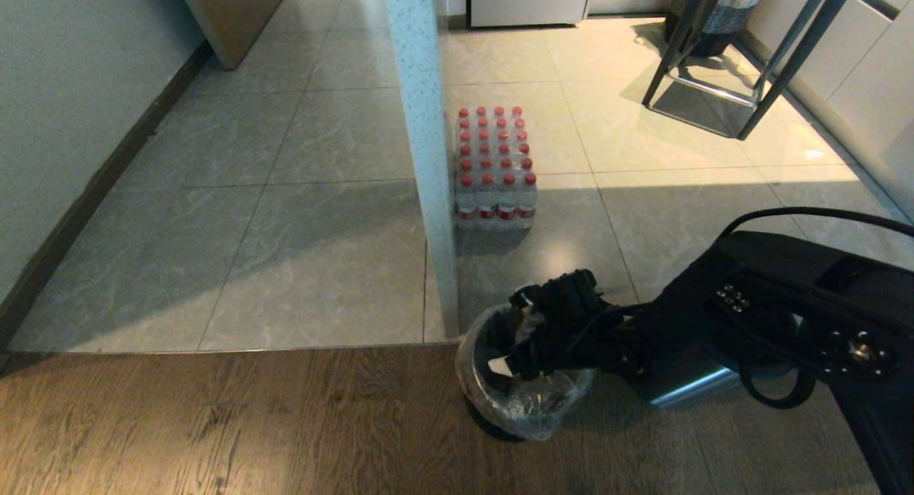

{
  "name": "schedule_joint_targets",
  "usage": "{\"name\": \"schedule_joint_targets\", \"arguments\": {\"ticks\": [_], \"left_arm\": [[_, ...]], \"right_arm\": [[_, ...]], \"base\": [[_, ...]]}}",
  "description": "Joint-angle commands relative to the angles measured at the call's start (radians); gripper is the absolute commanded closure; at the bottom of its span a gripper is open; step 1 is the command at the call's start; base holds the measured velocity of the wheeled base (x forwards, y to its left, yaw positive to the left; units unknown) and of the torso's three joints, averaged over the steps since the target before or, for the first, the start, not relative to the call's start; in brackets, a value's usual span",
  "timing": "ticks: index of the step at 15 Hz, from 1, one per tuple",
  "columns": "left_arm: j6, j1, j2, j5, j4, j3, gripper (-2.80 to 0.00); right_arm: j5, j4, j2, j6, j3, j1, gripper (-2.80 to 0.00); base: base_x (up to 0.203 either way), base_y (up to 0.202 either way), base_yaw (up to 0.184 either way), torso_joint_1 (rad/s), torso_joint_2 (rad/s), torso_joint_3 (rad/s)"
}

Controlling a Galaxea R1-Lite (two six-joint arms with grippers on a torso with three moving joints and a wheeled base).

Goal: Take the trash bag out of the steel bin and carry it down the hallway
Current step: Pick up the trash bag

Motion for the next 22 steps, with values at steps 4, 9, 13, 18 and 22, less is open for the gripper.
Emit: {"name": "schedule_joint_targets", "arguments": {"ticks": [4, 9, 13, 18, 22], "left_arm": [[0.000, 0.000, 0.000, 0.000, 0.000, 0.000, 0.00], [0.000, 0.000, 0.000, 0.000, 0.000, 0.000, 0.00], [0.000, 0.000, 0.000, 0.000, 0.000, 0.000, 0.00], [0.000, 0.000, 0.000, 0.000, 0.000, 0.000, 0.00], [0.000, 0.000, 0.000, 0.000, 0.000, 0.000, 0.00]], "right_arm": [[-0.004, -0.004, 0.085, -0.035, -0.049, -0.001, -2.80], [-0.008, -0.002, 0.089, -0.036, -0.076, -0.001, 0.00], [-0.013, 0.005, 0.055, -0.026, -0.063, -0.004, 0.00], [-0.019, 0.030, -0.086, 0.007, -0.004, -0.018, 0.00], [-0.020, 0.076, -0.251, 0.088, 0.044, -0.028, 0.00]], "base": [[0.000, 0.000, 0.000, 0.000, 0.00, 0.000], [0.000, 0.000, 0.000, 0.000, 0.00, 0.000], [0.000, 0.000, 0.000, 0.000, 0.00, 0.000], [0.000, 0.000, 0.000, 0.000, 0.00, 0.000], [0.000, 0.000, 0.000, 0.000, 0.00, 0.000]]}}
